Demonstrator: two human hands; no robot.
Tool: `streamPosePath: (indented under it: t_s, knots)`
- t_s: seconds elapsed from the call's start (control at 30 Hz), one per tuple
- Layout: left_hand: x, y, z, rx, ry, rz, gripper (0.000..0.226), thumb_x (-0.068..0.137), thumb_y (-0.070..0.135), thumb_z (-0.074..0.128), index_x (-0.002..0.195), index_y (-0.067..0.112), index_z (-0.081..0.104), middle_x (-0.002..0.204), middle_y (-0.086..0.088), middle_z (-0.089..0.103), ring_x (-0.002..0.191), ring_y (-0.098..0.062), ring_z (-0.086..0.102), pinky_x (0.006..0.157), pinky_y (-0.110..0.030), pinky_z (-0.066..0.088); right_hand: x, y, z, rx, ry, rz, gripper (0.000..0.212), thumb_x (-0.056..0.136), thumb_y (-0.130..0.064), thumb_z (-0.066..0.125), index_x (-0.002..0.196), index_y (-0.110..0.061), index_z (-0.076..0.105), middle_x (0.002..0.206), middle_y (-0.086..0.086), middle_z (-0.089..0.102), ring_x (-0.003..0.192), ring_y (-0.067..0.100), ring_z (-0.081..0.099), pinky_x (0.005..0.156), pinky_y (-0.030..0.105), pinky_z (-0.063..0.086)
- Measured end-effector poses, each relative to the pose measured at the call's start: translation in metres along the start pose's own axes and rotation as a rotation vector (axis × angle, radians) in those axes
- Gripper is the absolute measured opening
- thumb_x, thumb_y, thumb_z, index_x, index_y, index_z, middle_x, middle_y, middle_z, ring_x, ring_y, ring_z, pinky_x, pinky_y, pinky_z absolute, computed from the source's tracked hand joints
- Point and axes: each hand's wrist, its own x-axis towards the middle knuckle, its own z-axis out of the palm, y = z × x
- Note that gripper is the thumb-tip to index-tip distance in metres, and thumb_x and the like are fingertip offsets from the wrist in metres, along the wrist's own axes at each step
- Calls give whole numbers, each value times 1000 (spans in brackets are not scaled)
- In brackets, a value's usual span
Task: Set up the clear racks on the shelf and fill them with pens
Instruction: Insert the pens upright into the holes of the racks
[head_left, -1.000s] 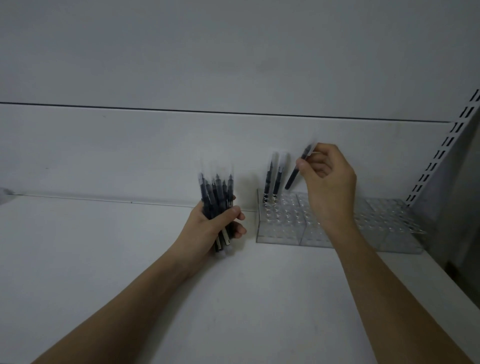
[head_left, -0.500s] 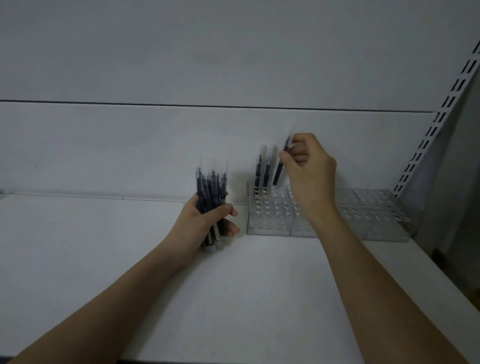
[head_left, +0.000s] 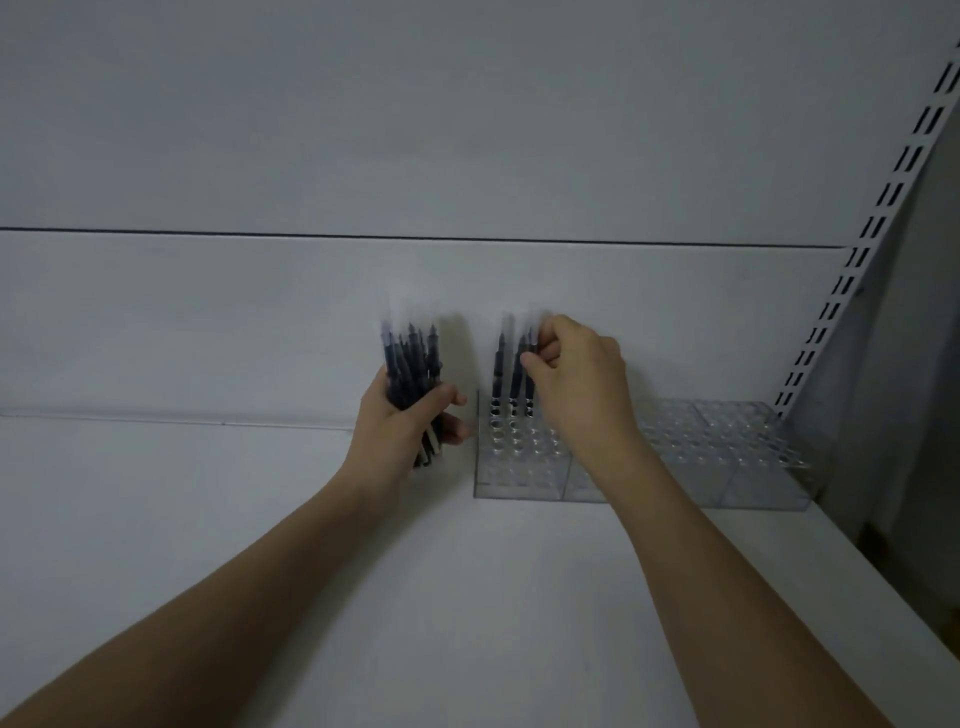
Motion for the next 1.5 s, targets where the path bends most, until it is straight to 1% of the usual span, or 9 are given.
streamPosePath:
  t_s: [0.2,0.3,0.5,0.63,0.87,1.1,1.27,1.4,1.5]
  knots:
    - [3,-13,-1,-12,-36,-55,18,94,3,61,109,2,51,85,-12,68,59,-29,64,63,-41,54,-4,0,8,-136,-32,53,12,96,-14,62,90,-3,60,86,7,60,82,22,55,68,29,38]
    - [3,-12,0,-36,-34,-56,19,94,1,60,110,2,51,83,-12,67,57,-28,64,58,-37,56,-5,5,4,-107,-86,105,16,93,-20,67,91,-5,62,90,8,65,87,26,61,70,32,45]
    - [4,-13,-2,-62,-45,-59,20,93,0,60,111,3,51,79,-10,68,57,-29,64,57,-36,55,-4,20,-39,-150,-369,169,52,81,-32,80,126,-16,60,123,-1,61,112,15,57,95,29,44]
    - [4,-13,-3,-81,-56,-61,18,94,0,58,110,3,52,79,-9,67,55,-28,62,51,-30,51,-2,35,-52,-172,-516,212,39,79,-34,82,115,-25,69,117,-6,62,101,8,54,86,22,39]
    - [7,-10,-7,-114,-58,-64,23,95,1,58,117,3,51,80,-9,67,58,-29,63,57,-35,54,1,41,-46,-157,-506,198,21,80,-34,82,99,-29,74,103,-10,54,98,8,53,83,23,38]
    - [6,-1,-11,-121,-85,-42,18,95,0,55,113,5,52,79,-9,66,56,-28,61,55,-34,52,0,37,-38,-138,-479,182,22,80,-33,81,101,-28,75,96,-14,52,97,8,52,83,22,35]
    - [1,17,-13,-167,-174,-81,8,95,2,52,102,7,52,80,-11,66,52,-26,59,45,-27,47,-3,34,-41,-120,-442,185,29,83,-34,78,110,-27,72,109,-10,61,94,5,54,75,19,39]
    - [-5,28,-13,-173,-257,-109,6,88,10,57,90,6,54,82,-11,67,52,-25,59,46,-27,47,-6,9,-35,185,-254,109,9,92,-33,67,93,-28,74,86,-15,69,73,-2,58,67,17,45]
    - [-8,29,-11,-155,-321,-126,11,83,12,62,89,5,58,81,-11,67,54,-26,62,52,-30,51,-14,-13,-23,453,-322,97,8,93,-30,67,93,-30,74,85,-13,72,72,-4,62,65,10,45]
